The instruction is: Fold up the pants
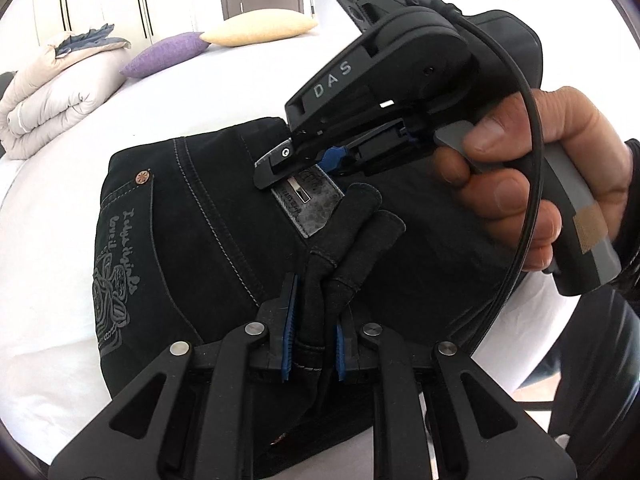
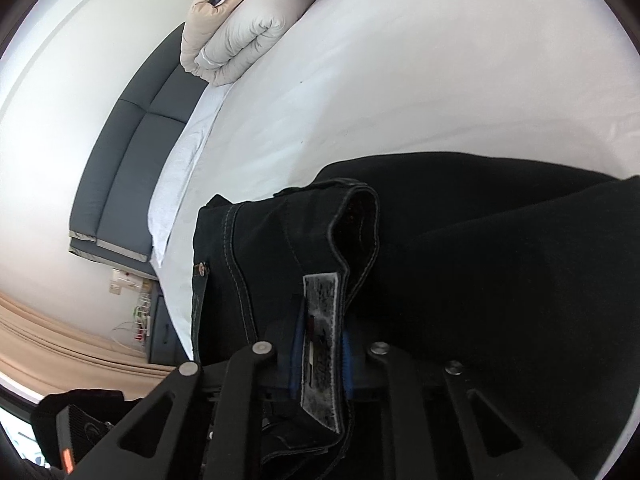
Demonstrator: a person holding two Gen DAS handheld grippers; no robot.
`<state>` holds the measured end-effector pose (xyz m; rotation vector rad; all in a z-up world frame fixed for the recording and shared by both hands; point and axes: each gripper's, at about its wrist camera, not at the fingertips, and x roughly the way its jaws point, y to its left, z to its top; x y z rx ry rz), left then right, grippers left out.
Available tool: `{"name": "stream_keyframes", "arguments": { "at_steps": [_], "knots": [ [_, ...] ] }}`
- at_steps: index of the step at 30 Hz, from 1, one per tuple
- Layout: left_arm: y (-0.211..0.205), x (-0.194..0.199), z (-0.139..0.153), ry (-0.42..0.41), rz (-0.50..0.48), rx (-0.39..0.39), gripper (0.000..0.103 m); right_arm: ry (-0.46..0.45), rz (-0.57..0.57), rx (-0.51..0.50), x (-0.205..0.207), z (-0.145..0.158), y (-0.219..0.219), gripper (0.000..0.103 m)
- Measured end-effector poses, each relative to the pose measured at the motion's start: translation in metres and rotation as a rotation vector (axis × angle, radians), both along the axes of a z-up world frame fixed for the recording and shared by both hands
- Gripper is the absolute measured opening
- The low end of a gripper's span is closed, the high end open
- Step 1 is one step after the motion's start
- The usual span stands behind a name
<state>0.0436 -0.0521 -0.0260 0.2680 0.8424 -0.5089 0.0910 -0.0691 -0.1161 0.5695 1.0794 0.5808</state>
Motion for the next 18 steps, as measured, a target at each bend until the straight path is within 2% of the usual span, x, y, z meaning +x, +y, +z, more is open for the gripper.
{"name": "stream_keyframes", "arguments": {
  "at_steps": [9, 18],
  "knots": [
    [0.000, 0.007, -0.001, 0.027, -0.051, -0.022, 0.014, -0.025, -0.048, -0.027, -0.021, 0.009, -0.030, 0.014],
    [-0.007, 0.019, -0.004, 0.033, -0.115, -0.006, 0.014, -0.042, -0.085, -0.041, -0.036, 0.012, -0.069, 0.014]
  ]
}}
